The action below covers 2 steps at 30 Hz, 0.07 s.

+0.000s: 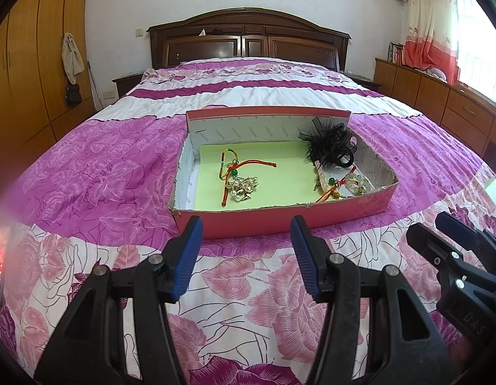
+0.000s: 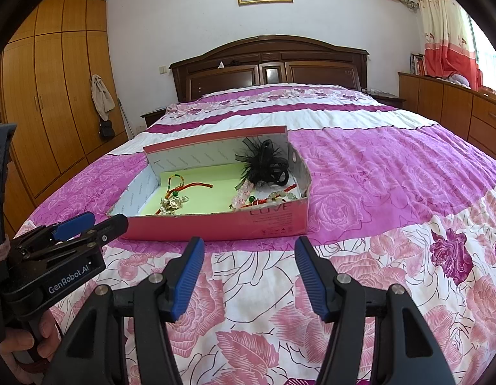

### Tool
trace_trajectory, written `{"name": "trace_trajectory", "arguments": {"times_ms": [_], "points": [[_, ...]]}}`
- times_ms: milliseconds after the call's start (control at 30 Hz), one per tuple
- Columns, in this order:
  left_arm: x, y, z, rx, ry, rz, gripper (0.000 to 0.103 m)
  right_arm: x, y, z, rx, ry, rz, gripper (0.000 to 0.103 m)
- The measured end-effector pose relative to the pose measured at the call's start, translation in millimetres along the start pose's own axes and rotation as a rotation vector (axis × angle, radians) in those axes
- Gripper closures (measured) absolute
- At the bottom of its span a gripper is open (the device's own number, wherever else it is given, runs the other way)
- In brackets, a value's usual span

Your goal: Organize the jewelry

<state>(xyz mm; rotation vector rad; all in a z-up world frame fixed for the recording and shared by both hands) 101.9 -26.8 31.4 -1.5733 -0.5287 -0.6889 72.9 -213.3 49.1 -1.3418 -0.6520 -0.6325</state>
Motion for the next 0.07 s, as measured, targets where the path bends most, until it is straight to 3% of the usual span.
{"name": "trace_trajectory", "arguments": {"times_ms": [67], "points": [[0.0, 0.0, -0.5, -0.001, 0.001, 0.001, 0.054, 0.1, 0.0, 0.0, 0.000, 0.000, 0.000, 0.041]]}}
Point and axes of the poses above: each gripper's, at about its wrist camera, not at the fingertips, and y roughly the way its jaws point, z to its left, x to its top, the point moved 4 cm from there along y, roughly the way its jaws point, and after that the axes turned 9 degrees about z, right-handed, at the moved point
